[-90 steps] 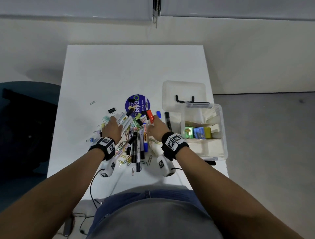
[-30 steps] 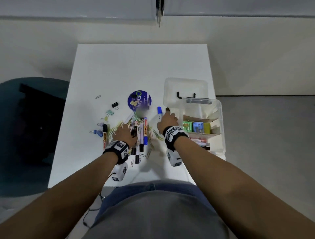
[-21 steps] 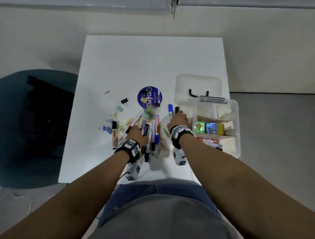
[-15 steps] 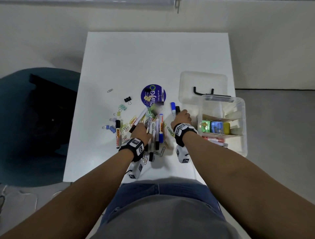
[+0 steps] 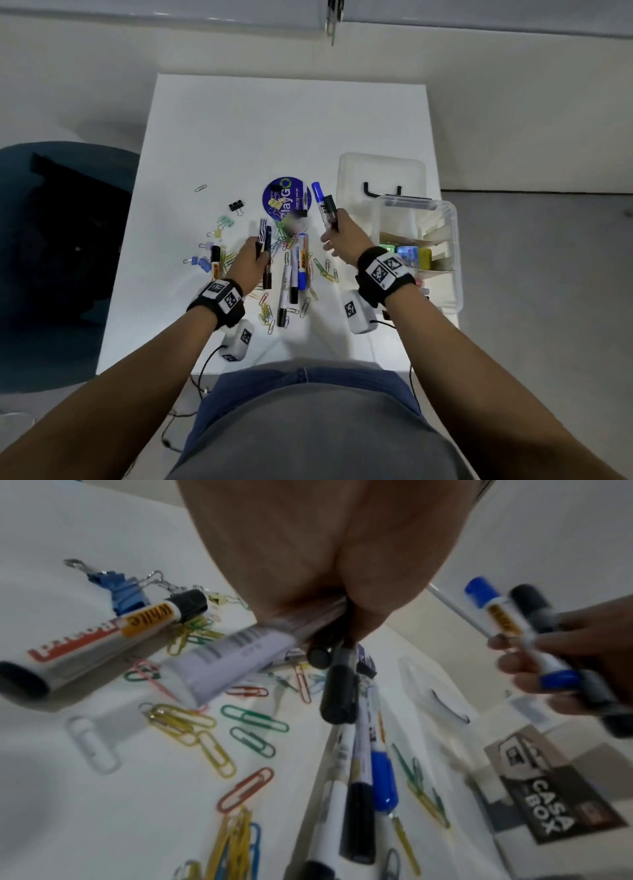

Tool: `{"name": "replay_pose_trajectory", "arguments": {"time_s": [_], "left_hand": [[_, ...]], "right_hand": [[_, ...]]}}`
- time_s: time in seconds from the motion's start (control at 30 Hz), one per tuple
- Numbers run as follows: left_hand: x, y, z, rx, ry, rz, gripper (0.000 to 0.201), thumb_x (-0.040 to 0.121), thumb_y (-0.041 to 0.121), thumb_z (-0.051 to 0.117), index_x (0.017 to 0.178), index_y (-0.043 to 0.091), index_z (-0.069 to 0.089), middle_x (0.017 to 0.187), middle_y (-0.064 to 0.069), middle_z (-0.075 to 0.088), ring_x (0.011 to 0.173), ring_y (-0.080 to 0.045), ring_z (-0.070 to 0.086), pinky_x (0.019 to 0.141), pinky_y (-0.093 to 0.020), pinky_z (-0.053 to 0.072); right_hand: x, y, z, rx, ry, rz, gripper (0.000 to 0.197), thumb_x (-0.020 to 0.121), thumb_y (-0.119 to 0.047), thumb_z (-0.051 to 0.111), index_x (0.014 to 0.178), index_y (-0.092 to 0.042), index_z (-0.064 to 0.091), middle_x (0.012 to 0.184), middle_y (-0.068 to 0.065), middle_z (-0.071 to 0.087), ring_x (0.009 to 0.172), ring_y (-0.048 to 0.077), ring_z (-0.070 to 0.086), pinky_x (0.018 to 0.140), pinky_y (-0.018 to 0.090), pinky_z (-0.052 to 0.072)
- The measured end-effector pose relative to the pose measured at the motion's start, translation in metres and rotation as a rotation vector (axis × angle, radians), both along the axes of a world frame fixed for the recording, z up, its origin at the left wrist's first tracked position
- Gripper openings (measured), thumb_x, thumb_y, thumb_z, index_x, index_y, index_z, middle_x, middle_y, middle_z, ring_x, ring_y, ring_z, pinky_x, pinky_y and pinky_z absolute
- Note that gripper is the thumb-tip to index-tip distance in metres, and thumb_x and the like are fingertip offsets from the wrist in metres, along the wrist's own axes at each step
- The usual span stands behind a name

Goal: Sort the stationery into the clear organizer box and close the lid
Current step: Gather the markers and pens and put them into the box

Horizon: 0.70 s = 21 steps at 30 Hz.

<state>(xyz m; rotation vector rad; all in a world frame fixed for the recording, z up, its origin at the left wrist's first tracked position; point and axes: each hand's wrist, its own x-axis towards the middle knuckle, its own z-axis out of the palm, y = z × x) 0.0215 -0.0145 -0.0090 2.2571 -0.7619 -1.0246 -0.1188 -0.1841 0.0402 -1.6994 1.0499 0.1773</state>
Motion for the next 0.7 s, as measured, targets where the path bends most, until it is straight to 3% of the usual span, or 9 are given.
{"name": "replay_pose_trajectory", "arguments": {"time_s": [0.1, 0.2, 0.27, 0.33, 0.4, 0.47, 0.57, 0.63, 0.7], "left_hand": [[-0.002, 0.003, 0.011, -0.020, 0.051, -0.007, 0.027, 0.103, 0.019, 0.037, 0.126, 0.006, 0.039, 0.102, -0.010, 0.055, 0.091, -0.024, 0.053, 0.076, -0.028, 0.035], [-0.012, 0.000, 0.020, -0.076, 0.067, 0.002, 0.025, 0.103, 0.020, 0.036, 0.126, 0.010, 0.039, 0.105, -0.010, 0.059, 0.096, -0.024, 0.059, 0.078, -0.031, 0.040], [-0.024, -0.007, 0.028, -0.151, 0.164, 0.037, 0.023, 0.103, 0.016, 0.034, 0.124, 0.011, 0.039, 0.107, -0.015, 0.062, 0.096, -0.021, 0.068, 0.080, -0.032, 0.051], [-0.039, -0.018, 0.038, -0.188, 0.197, 0.009, 0.025, 0.103, 0.014, 0.035, 0.127, 0.011, 0.038, 0.110, -0.019, 0.061, 0.084, -0.014, 0.070, 0.070, -0.018, 0.052], [-0.054, -0.034, 0.049, -0.198, 0.188, -0.072, 0.030, 0.103, 0.016, 0.036, 0.133, 0.011, 0.034, 0.110, -0.022, 0.061, 0.078, -0.008, 0.065, 0.061, -0.008, 0.049], [-0.069, -0.052, 0.059, -0.200, 0.173, -0.151, 0.034, 0.103, 0.019, 0.038, 0.136, 0.014, 0.032, 0.108, -0.015, 0.063, 0.081, -0.008, 0.064, 0.070, -0.016, 0.055], [-0.090, -0.075, 0.072, -0.222, 0.137, -0.330, 0.026, 0.101, 0.019, 0.040, 0.127, 0.019, 0.039, 0.106, 0.000, 0.067, 0.086, -0.013, 0.066, 0.078, -0.040, 0.055], [-0.103, -0.088, 0.079, -0.192, 0.072, -0.499, 0.023, 0.101, 0.020, 0.041, 0.124, 0.021, 0.041, 0.105, 0.004, 0.067, 0.086, -0.014, 0.065, 0.066, -0.030, 0.048], [-0.115, -0.097, 0.089, -0.139, -0.006, -0.647, 0.024, 0.100, 0.022, 0.042, 0.124, 0.022, 0.042, 0.105, 0.002, 0.067, 0.087, -0.016, 0.064, 0.060, -0.024, 0.043]], "right_hand": [[-0.045, -0.011, 0.047, -0.063, -0.011, 0.196, 0.015, 0.096, -0.014, 0.042, 0.108, -0.022, 0.044, 0.100, 0.004, 0.068, 0.087, 0.022, 0.066, 0.077, 0.037, 0.053], [-0.095, -0.026, 0.077, -0.206, 0.176, 0.358, 0.028, 0.094, -0.012, 0.044, 0.118, -0.025, 0.052, 0.106, -0.001, 0.067, 0.093, 0.024, 0.064, 0.083, 0.039, 0.052], [-0.124, -0.032, 0.085, -0.333, 0.303, 0.402, 0.054, 0.094, -0.005, 0.042, 0.141, -0.034, 0.042, 0.114, -0.007, 0.057, 0.095, 0.021, 0.058, 0.080, 0.031, 0.046], [-0.145, -0.034, 0.088, -0.408, 0.404, 0.401, 0.066, 0.092, -0.001, 0.039, 0.145, -0.040, 0.036, 0.114, -0.006, 0.054, 0.102, 0.023, 0.058, 0.080, 0.029, 0.043], [-0.154, -0.034, 0.085, -0.517, 0.589, 0.443, 0.052, 0.093, -0.003, 0.039, 0.138, -0.027, 0.047, 0.125, 0.004, 0.060, 0.111, 0.028, 0.060, 0.086, 0.033, 0.045], [-0.156, -0.029, 0.073, -0.566, 0.686, 0.502, 0.041, 0.094, -0.008, 0.039, 0.131, -0.018, 0.054, 0.126, 0.009, 0.061, 0.114, 0.030, 0.060, 0.093, 0.037, 0.047], [-0.152, -0.015, 0.036, -0.538, 0.636, 0.592, 0.031, 0.092, -0.014, 0.048, 0.119, -0.013, 0.063, 0.120, 0.011, 0.066, 0.108, 0.030, 0.064, 0.089, 0.035, 0.051], [-0.153, -0.010, 0.012, -0.490, 0.490, 0.534, 0.025, 0.084, -0.029, 0.063, 0.107, -0.020, 0.071, 0.114, 0.006, 0.071, 0.096, 0.022, 0.069, 0.083, 0.030, 0.055], [-0.156, -0.010, 0.014, -0.468, 0.361, 0.437, 0.029, 0.089, -0.032, 0.060, 0.117, -0.028, 0.067, 0.116, 0.001, 0.069, 0.097, 0.022, 0.067, 0.083, 0.028, 0.053]]}}
